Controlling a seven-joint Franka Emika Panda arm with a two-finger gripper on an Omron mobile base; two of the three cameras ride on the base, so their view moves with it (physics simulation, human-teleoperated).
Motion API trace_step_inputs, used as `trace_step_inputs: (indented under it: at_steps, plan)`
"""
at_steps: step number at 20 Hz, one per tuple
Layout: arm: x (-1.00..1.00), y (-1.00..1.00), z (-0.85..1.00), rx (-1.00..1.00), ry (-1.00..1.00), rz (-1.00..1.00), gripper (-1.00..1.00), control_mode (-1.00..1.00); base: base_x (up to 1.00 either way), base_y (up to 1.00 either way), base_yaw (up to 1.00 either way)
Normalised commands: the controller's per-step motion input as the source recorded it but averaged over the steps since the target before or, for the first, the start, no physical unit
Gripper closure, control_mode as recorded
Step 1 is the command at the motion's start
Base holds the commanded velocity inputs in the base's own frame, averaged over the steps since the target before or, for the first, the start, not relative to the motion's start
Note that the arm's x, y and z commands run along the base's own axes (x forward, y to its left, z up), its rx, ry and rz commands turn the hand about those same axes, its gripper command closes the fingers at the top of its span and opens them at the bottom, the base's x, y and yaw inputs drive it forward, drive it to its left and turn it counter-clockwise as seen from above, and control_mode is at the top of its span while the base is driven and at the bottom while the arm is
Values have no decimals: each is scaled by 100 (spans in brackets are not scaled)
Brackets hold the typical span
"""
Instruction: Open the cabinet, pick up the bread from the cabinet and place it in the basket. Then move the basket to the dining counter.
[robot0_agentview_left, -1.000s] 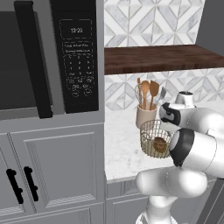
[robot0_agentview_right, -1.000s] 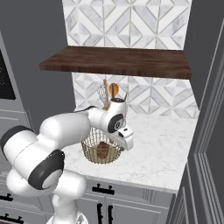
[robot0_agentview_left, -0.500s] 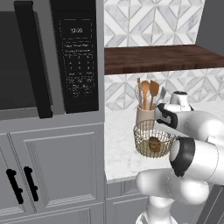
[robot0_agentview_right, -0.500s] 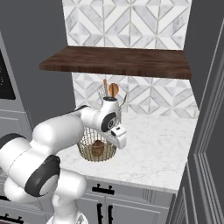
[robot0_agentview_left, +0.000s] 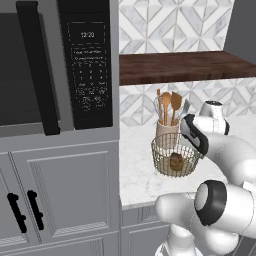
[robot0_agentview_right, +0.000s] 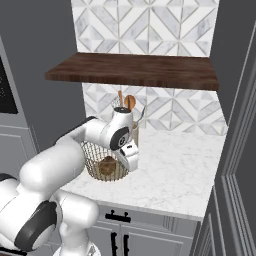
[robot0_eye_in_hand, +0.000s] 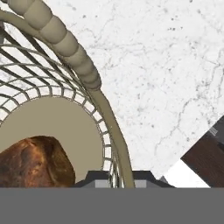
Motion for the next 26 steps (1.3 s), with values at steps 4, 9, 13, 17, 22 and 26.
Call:
trace_step_inputs:
  at_steps: [4,9,13,17,22,26]
  plan:
    - [-23,-4,62,5,-3,-28,100,-100,0,0,0]
    - [-44,0,56,0,-19,-22,100,-100,0,0,0]
    - [-44,0,47,0,-6,-16,100,-100,0,0,0]
    - [-36,21,54,-3,-1,-6,100,-100,0,0,0]
    - [-2,11,18,1,0,-1,100,-100,0,0,0]
    - [0,0,0,0,0,0,100,-100,0,0,0]
